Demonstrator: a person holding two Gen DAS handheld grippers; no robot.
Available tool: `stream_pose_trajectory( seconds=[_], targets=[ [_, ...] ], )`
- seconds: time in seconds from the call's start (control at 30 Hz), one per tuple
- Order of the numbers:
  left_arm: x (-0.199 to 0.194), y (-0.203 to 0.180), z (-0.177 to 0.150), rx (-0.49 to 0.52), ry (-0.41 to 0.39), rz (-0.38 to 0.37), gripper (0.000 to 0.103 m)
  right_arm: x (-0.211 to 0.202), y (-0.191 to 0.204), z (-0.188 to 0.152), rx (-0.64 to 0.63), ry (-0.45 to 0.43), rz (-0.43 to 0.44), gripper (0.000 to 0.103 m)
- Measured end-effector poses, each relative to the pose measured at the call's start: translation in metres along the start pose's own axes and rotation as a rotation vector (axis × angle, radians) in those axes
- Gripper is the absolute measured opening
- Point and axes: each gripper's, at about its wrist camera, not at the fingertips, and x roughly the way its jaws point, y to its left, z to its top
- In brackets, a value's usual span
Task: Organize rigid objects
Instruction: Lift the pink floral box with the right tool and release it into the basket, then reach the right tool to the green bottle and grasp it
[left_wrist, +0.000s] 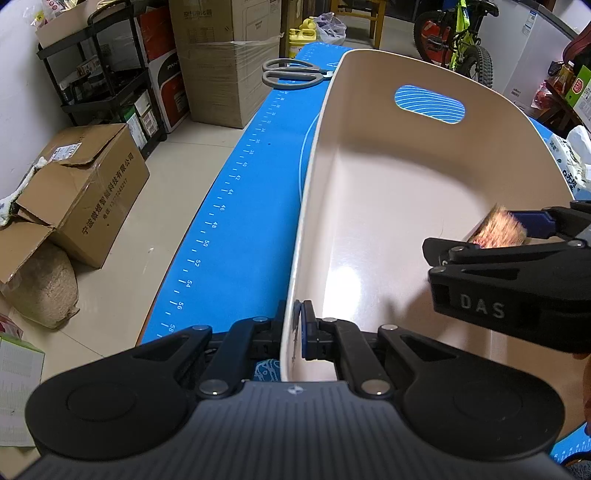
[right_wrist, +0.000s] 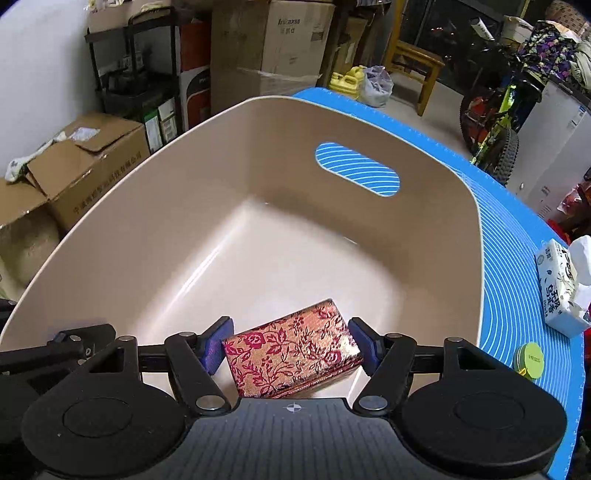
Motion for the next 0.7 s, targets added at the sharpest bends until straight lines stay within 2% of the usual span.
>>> stream_pose_trajectory(
  seconds=[0.33, 0.5, 0.7],
  targets=[
    [0.0, 0.0, 0.001, 0.0, 0.003, -0.002, 0.008, -0.045, -0.03, -0.01, 0.085, -0.155, 0.007, 0.081],
    [0.0, 0.0, 0.001, 0.001, 0.002, -0.001, 0.008, -0.077, -0.06, -0.021, 0.16, -0.228, -0.018, 0.083],
    [0.0, 0.0, 0.001, 0.001, 0.003, -0.001, 0.008, -0.101, -0.106, -0.046, 0.239, -0.26, -0.076, 0.083]
  ],
)
